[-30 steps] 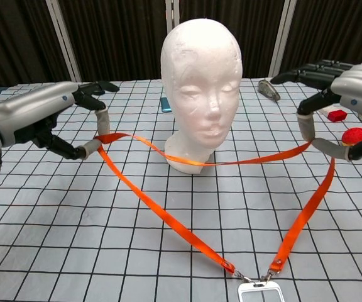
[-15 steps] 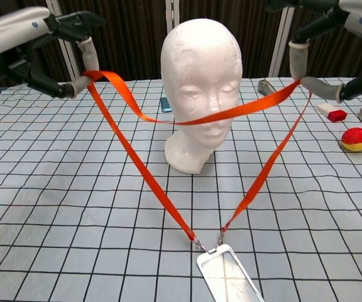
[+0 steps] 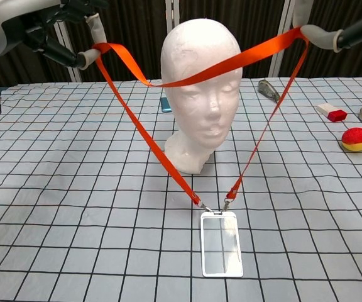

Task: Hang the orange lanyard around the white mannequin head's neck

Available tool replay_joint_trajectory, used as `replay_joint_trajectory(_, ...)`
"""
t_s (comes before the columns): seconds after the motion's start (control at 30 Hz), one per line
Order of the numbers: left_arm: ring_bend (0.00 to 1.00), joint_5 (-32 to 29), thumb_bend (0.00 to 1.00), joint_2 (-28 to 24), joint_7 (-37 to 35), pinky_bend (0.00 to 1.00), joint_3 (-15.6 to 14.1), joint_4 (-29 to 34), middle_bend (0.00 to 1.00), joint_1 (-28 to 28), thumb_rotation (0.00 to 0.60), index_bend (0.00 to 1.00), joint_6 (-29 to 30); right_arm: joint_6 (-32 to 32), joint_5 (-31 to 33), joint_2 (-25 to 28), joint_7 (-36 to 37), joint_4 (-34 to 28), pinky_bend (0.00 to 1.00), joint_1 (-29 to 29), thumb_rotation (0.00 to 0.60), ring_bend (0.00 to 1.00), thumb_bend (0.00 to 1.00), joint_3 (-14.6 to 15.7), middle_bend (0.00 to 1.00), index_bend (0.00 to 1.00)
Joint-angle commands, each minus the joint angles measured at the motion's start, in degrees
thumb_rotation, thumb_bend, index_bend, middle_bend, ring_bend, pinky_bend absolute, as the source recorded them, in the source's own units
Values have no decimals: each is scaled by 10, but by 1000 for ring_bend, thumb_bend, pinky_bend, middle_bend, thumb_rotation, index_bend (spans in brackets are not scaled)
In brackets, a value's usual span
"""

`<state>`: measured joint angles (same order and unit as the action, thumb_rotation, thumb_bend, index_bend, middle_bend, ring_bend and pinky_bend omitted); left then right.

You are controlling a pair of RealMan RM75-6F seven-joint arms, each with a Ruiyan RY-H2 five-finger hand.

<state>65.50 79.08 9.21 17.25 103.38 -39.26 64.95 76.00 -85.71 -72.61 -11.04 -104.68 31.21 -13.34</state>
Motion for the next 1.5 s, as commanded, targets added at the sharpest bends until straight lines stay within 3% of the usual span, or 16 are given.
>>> replay_joint_trajectory(0.03, 0, -38, 614, -5, 37, 0, 24, 10, 0, -23, 600, 766, -15, -13, 31, 2, -3, -17, 0, 9, 600, 0, 483, -22, 59, 755)
replay_joint_trajectory(0.33, 0, -143, 615, -17, 91, 0, 79, 12, 0, -78, 600, 773, -41, -47, 139, 2, -6, -26, 0, 37, 600, 0, 482, -81, 54, 755)
replay_joint_trajectory(0.53, 0, -219, 615, -26, 132, 0, 98, 3, 0, -112, 600, 778, -45, -73, 215, 17, 29, -41, 0, 49, 600, 0, 482, -119, 55, 755)
replay_joint_trajectory(0.87, 0, -285, 651, -27, 124, 0, 106, -25, 0, -132, 600, 779, -46, -126, 323, 27, 85, -22, 0, 79, 600, 0, 483, -163, 57, 755)
replay_joint_trajectory(1.2, 0, -352, 650, -5, 124, 0, 101, -87, 0, -161, 600, 769, -75, -159, 433, -2, 14, 49, 0, 151, 600, 0, 483, -170, 60, 755)
replay_joint_trajectory(1.5, 0, -372, 650, 24, 104, 0, 97, -167, 0, -189, 600, 761, -116, -172, 500, -38, -33, 128, 0, 209, 600, 0, 482, -171, 60, 755)
